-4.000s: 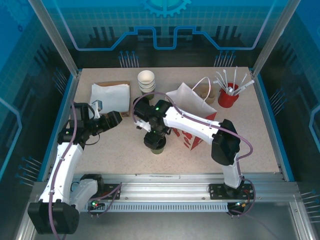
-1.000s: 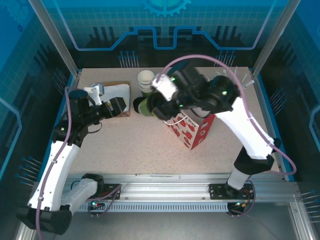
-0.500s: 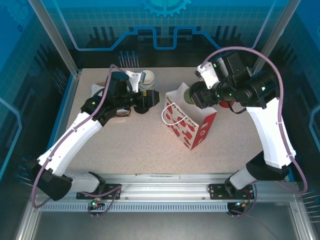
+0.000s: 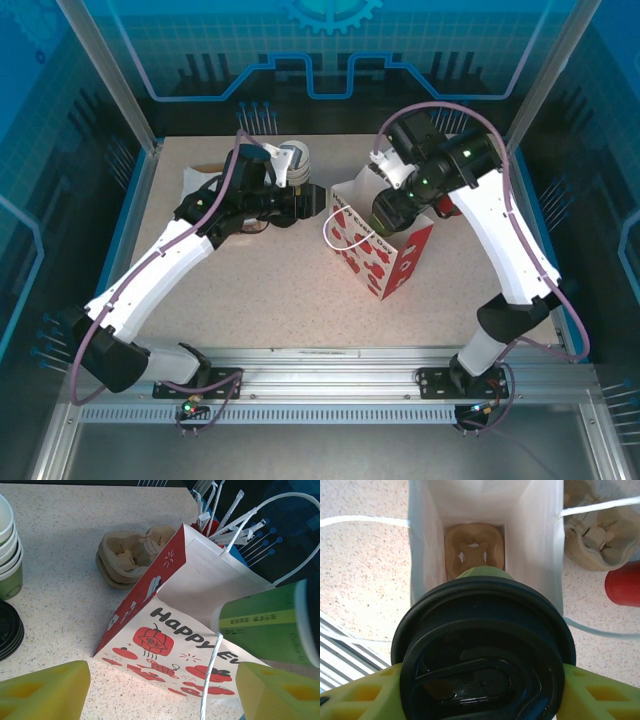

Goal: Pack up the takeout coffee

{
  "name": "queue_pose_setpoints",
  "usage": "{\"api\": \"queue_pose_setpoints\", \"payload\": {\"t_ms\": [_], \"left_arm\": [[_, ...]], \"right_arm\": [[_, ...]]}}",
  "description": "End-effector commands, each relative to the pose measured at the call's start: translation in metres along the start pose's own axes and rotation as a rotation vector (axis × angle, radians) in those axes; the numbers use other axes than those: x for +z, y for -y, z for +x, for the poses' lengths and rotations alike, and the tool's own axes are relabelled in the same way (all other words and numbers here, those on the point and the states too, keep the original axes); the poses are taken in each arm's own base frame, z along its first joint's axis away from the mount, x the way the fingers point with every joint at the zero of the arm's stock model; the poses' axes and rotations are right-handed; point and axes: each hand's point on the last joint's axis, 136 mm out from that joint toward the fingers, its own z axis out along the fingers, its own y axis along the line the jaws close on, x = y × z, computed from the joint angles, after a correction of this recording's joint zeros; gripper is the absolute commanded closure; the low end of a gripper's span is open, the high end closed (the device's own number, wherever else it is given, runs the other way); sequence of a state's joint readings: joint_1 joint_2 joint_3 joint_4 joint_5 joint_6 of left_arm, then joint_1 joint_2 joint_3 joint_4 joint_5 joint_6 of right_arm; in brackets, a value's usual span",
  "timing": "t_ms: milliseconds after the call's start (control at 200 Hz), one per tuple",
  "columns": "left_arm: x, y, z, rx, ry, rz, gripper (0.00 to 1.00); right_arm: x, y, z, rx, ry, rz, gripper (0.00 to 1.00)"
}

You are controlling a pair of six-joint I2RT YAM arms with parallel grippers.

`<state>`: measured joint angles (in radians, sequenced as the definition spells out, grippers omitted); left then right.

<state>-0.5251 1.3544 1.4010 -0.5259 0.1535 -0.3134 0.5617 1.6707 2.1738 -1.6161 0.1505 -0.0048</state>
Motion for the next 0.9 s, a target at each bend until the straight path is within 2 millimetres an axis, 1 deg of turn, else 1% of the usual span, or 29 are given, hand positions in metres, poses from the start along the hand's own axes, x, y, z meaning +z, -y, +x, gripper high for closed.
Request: {"api": "queue_pose_setpoints", "payload": {"t_ms": [0,220,385,650,895], "left_arm": [[-0.006,0.005,-0.007,0.029,0.031,-0.001,0.22],[-0.008,0.003,-0.004,0.028,0.035,-0.006,0.22],[-0.008,0.002,-0.002,0.029,0.037,-0.008,0.22],[-0.006,0.000,0.003,0.027,0.027,-0.011,0.22],[-0.004,-0.002,0.006,0.025,0.020,-0.013,0.22]], "right_arm": [[0.009,0.001,0.011,-0.007,-0.068,-0.025,0.56],[0.027,0.005,0.015,-0.002,-0.132,-0.032,0.56],[0.035,0.007,0.016,0.001,-0.154,-0.031,0.56],[0.043,0.005,0.016,0.000,-0.175,-0.042,0.57],[0.056,0.005,0.017,-0.009,-0.212,-0.037,0.57]]}}
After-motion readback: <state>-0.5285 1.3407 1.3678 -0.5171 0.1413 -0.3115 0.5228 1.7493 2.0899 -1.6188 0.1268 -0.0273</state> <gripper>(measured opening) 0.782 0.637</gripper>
